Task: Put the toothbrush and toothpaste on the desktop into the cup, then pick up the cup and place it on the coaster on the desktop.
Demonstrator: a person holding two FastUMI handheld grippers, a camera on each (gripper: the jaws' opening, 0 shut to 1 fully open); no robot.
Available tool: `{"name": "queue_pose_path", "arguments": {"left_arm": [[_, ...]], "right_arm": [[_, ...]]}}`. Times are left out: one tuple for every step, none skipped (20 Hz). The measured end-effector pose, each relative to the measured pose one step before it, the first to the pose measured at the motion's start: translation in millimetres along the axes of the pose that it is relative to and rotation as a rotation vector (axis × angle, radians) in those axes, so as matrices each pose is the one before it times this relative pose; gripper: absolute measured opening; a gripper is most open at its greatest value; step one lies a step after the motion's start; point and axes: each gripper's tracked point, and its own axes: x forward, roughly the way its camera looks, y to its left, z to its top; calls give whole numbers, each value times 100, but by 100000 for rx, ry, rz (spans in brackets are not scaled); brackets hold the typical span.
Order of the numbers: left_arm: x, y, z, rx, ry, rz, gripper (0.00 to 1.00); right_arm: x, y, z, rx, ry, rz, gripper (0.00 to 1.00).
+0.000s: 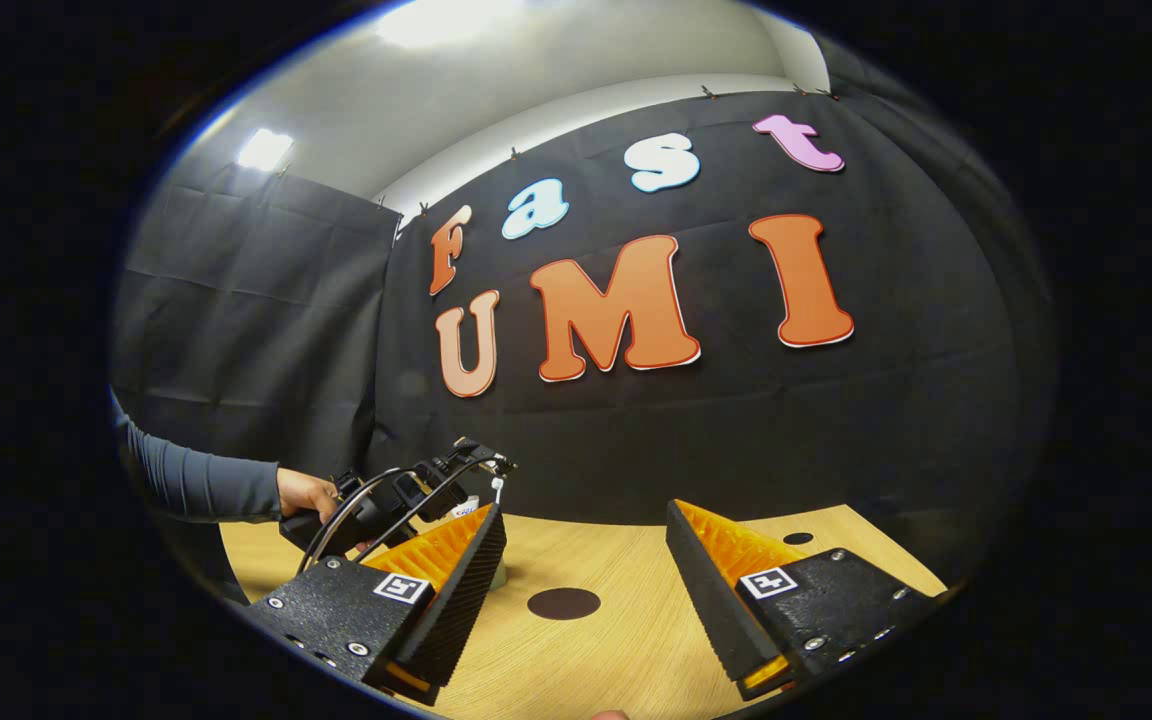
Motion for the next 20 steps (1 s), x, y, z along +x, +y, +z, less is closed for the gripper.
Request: {"name": "queue_pose_path", "arguments": {"left_arm": [[-103, -77, 155, 85, 747, 393, 65], [-197, 324, 370, 160, 821, 1383, 63], [-173, 235, 148, -66, 319, 94, 60], [-265, 267, -191, -1285, -79, 39, 54], [323, -17, -300, 2, 18, -598, 50], [75, -101, 365, -1426, -581, -787, 46], [87, -284, -487, -1059, 326, -1291, 39], [226, -138, -226, -939, -833, 183, 38], [127, -471, -50, -8, 734, -910, 27], [-29, -148, 266, 84, -389, -694, 27], [216, 28, 395, -1075, -1431, -25, 27], [884, -147, -45, -192, 1115, -524, 22], [501, -22, 458, -1175, -1331, -661, 22], [123, 553, -575, -1245, 74, -835, 22], [59, 457, 241, -2010, -1960, -949, 22], [17, -214, -787, -1772, -419, -999, 22], [21, -165, 529, -1217, -877, -1602, 18], [-87, 499, 113, -2259, -1445, -703, 18], [-520, -297, 277, -791, -353, -1594, 18], [-250, -167, 402, -1893, -1424, -1695, 18]], "right_arm": [[-64, -145, 62, 1295, -332, -163, 97], [-116, -201, -113, 1014, -196, -389, 97], [-5, -105, -123, 691, -62, -244, 97], [53, -185, -168, 451, 205, -659, 97], [143, -69, -113, 557, 13, -152, 97], [140, -47, 85, 606, 189, -323, 97], [-47, -48, -22, 803, 171, 90, 97], [-37, 124, -208, 685, 160, 148, 97], [121, 20, -49, 411, 181, -71, 97], [30, 154, -35, 251, 148, 361, 97], [46, 53, -20, -110, 233, -171, 97], [-11, 70, -46, -197, 126, 222, 97], [-8, -41, -71, -298, 218, -157, 97], [59, -2, -21, -234, 120, 14, 97], [-7, 127, -21, -84, 190, 59, 97], [48, -96, -84, -87, 248, -266, 97], [18, 10, -89, 40, 180, 173, 97], [77, -29, -53, -81, 384, -328, 97], [86, -41, 46, 142, 23, 10, 97], [17, 38, 97, 190, 113, -22, 97]]}}
